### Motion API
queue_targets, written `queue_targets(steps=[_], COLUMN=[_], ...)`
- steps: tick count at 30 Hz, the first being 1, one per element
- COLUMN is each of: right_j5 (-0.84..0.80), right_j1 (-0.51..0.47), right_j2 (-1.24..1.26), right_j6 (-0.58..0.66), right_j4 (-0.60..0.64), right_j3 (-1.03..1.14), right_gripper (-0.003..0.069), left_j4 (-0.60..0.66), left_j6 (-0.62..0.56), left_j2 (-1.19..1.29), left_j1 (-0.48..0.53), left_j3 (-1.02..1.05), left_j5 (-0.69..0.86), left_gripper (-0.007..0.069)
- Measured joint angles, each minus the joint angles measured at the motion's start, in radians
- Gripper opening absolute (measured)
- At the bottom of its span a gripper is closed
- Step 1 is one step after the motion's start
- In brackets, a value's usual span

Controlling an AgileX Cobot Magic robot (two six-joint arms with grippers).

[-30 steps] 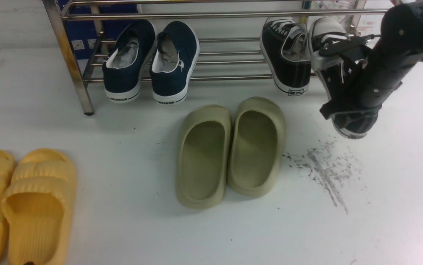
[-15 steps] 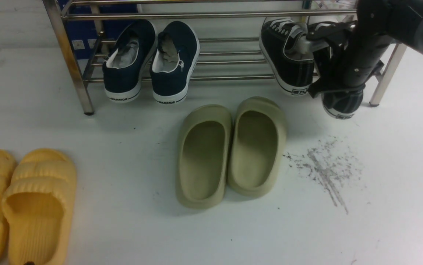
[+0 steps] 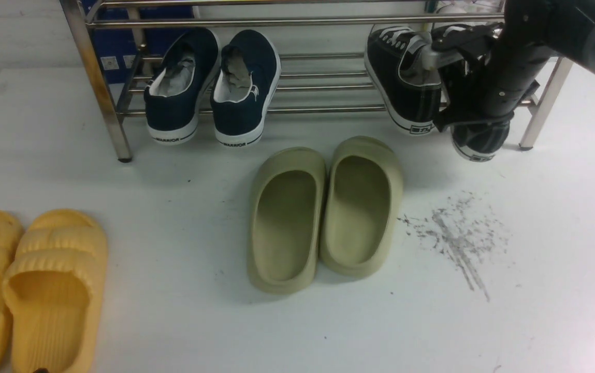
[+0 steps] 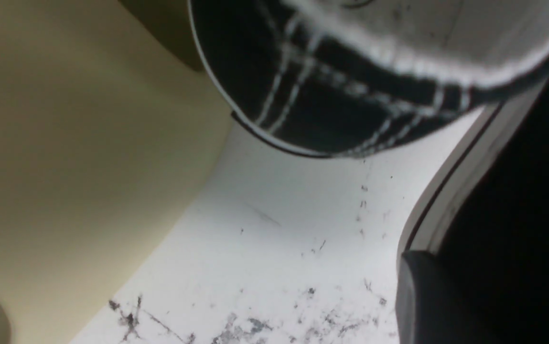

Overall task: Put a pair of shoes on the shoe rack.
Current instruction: Use the right arm to put a shoe into the shoe rack

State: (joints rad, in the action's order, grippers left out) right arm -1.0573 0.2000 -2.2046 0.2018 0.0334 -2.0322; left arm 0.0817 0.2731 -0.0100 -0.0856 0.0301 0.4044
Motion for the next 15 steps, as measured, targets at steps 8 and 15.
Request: queue_targets(steps=[8,15], right_j5=[0.040,0.018], right_j1=[0.000,0.000], right_j2=[0.002,0.030], right_j6=[-0.010,-0.036], right_j4=[-0.003,0.011], right_j3=[-0.008,-0.008], right_gripper=[0.0334,0.0355], left_j4=[0.000,0.000], left_j6=[0.000,0.000], left_j2=[0.000,0.000], left_j1=[0.000,0.000], left_j3=[0.000,0.000], left_j5=[0.000,0.000], left_gripper=[0.0238,0.0238])
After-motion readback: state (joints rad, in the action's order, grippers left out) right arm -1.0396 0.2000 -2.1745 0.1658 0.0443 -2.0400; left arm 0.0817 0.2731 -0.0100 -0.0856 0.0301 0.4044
